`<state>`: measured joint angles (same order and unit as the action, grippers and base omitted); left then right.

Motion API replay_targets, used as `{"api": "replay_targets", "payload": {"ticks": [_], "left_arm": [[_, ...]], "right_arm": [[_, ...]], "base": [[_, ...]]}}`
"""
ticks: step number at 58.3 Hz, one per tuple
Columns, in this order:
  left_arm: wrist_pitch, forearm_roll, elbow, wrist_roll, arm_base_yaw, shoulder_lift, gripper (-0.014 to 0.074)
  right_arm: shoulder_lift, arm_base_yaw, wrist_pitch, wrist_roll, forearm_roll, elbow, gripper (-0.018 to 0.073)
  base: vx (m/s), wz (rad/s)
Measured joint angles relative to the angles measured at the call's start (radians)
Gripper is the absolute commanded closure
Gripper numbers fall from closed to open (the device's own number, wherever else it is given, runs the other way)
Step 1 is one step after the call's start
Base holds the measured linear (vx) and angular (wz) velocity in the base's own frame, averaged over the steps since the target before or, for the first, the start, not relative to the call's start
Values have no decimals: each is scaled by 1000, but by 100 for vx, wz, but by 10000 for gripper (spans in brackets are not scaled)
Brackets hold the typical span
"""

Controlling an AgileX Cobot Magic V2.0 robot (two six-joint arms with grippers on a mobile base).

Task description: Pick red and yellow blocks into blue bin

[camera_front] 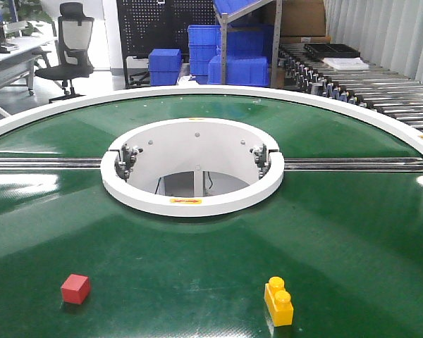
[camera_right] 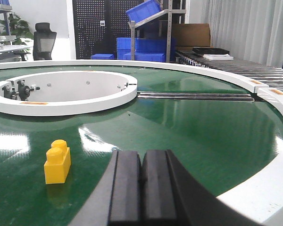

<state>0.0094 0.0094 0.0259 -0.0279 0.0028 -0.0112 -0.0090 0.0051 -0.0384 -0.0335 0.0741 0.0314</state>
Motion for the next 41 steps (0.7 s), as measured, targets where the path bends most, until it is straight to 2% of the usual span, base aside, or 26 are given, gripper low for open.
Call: {"api": "replay_targets", "payload": {"ticks": [29, 36, 41], "left_arm": [[0, 0, 0, 0, 0, 0, 594], [-9, 0, 0, 0, 0, 0, 594], [-61, 0, -1, -4, 0, 0, 594]], "right_arm": [[0, 0, 3, 0, 0, 0, 569], [0, 0, 38, 0, 0, 0, 569], [0, 0, 117, 0, 0, 0, 569]], "base": [[0, 0], [0, 0], [0, 0]]}}
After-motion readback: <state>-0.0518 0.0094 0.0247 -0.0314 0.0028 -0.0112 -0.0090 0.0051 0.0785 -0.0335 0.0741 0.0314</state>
